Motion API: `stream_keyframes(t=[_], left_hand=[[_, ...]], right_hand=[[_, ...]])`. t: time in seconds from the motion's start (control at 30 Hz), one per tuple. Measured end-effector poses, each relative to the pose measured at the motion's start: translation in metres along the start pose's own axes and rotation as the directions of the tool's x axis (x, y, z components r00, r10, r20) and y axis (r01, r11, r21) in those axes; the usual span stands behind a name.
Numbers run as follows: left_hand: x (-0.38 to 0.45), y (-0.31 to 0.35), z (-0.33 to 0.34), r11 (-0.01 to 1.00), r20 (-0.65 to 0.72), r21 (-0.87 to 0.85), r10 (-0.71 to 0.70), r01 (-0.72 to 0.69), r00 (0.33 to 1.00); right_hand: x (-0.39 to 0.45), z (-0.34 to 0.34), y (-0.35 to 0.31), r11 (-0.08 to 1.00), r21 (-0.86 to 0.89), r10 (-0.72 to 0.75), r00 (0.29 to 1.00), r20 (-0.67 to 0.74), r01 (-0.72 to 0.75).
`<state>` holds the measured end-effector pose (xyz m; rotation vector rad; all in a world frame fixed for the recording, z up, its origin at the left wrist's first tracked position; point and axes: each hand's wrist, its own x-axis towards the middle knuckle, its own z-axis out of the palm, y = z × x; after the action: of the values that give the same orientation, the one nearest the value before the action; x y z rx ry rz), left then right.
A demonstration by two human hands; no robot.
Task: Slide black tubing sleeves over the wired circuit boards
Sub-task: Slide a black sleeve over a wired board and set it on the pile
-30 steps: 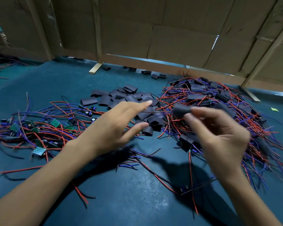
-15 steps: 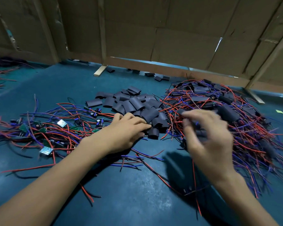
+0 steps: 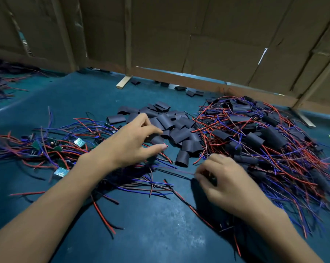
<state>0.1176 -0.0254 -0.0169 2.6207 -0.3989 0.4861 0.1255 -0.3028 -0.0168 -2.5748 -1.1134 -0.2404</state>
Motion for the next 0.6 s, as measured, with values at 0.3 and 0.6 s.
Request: stream_keyframes(t=[0.3, 0.6], left_hand=[[0.003, -0.014, -0.002, 0.989, 0.201, 0.107, -0.126, 0.106, 0.971], [0.002, -0.003, -0.003, 0.977, 0.363, 0.206, -0.034, -0.045, 0.931]], right_hand=[[-0.011, -0.052, 0.009, 0.969, -0.042, 0.248, 0.964, 0.092, -0.245], [-0.002, -0.017, 0.005, 0.994, -0.060, 0.068, 0.948, -0.310, -0.091]])
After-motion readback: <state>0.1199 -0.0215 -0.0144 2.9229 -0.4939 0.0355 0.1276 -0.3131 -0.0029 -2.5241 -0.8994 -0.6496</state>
